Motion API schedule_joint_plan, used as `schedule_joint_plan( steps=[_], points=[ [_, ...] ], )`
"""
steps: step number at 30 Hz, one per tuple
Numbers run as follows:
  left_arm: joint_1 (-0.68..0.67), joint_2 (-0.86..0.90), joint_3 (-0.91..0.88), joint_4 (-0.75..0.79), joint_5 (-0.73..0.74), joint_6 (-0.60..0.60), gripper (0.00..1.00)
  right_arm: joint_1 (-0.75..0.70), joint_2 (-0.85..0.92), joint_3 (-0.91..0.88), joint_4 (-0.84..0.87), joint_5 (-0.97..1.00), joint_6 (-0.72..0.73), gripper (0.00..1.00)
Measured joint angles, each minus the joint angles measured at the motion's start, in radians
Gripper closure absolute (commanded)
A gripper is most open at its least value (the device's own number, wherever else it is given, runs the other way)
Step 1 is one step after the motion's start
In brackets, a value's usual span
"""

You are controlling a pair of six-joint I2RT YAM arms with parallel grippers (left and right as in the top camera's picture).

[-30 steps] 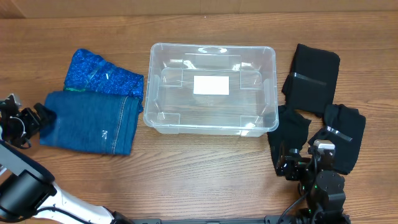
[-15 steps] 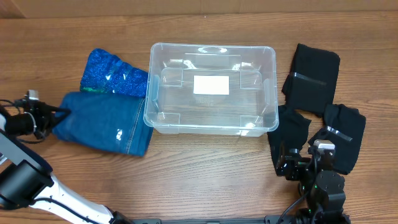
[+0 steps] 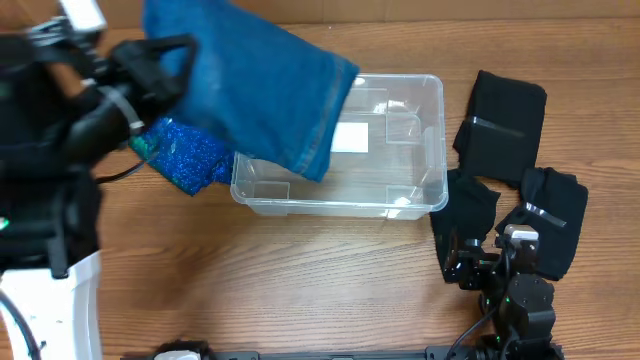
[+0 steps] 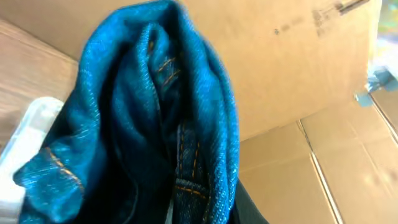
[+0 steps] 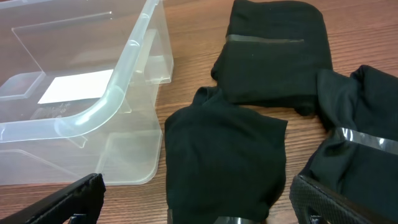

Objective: Pack container
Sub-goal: 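Lift the denim cloth with the left gripper and lay it in the bin, then grasp the sparkly blue cloth with the left gripper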

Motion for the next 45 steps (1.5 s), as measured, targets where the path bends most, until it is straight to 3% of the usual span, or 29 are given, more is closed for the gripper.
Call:
schedule_joint_plan(
  steps=[2,5,9,12,13,14,15,16,18,21,25,28,31,37,41,42,43,44,45],
  points=[
    [-0.237,0.101,0.0,0.1,-0.235,-0.093,0.96,0.0,0.0,0.0,0.0,-0.001,0.0,0.0],
    [-0.396,0.266,0.0,0.173,-0.395,-0.221,0.96,0.0,0.0,0.0,0.0,0.0,0.0,0.0],
    [-0.497,0.443,-0.002,0.173,-0.505,-0.369,0.96,0.0,0.0,0.0,0.0,-0.001,0.0,0.0],
    [-0.525,0.545,-0.002,0.172,-0.542,-0.415,0.96,0.0,0.0,0.0,0.0,0.0,0.0,0.0],
    [-0.526,0.569,-0.002,0.172,-0.549,-0.426,0.86,0.0,0.0,0.0,0.001,0.0,0.0,0.0],
    [-0.528,0.594,-0.002,0.15,-0.558,-0.439,0.53,0.0,0.0,0.0,0.0,0.0,0.0,0.0],
    [-0.528,0.601,-0.002,0.13,-0.56,-0.44,0.27,0.0,0.0,0.0,0.0,0.0,0.0,0.0],
    [-0.528,0.602,-0.002,0.103,-0.557,-0.425,0.12,0.0,0.0,0.0,0.0,0.0,0.0,0.0],
    [-0.518,0.588,-0.001,-0.005,-0.535,-0.332,0.0,0.0,0.0,0.0,0.001,0.0,-0.001,0.0],
    [-0.411,0.498,-0.001,-0.203,-0.521,-0.13,0.0,0.0,0.0,0.0,0.0,0.0,0.0,0.0],
    [0.019,0.317,0.012,-0.323,-0.47,0.201,0.0,0.0,0.0,0.0,0.001,-0.001,0.0,0.0],
    [0.298,0.37,0.016,-0.313,-0.348,0.45,0.0,0.0,0.0,0.0,0.0,0.0,0.0,0.0],
    [0.497,0.557,0.016,-0.265,-0.231,0.65,0.0,0.0,0.0,0.0,0.0,0.0,-0.001,0.0],
    [0.55,0.922,0.014,-0.039,-0.037,0.855,0.0,0.0,0.0,0.0,0.0,0.0,0.0,0.0],
    [0.503,1.024,0.013,0.145,0.027,0.892,0.01,0.0,0.0,0.0,0.0,0.0,0.0,0.0],
    [0.487,1.033,0.013,0.173,0.047,0.902,0.11,0.0,0.0,0.0,0.0,-0.001,0.0,0.0],
    [0.463,1.04,0.013,0.189,0.062,0.917,0.34,0.0,0.0,0.0,0.0,0.0,0.0,0.0],
    [0.441,1.043,0.013,0.196,0.063,0.932,0.44,0.0,0.0,0.0,0.0,0.0,0.0,0.0],
    [0.415,1.044,0.013,0.195,0.048,0.935,0.77,0.0,0.0,0.0,0.0,-0.001,0.0,0.0]
  ],
)
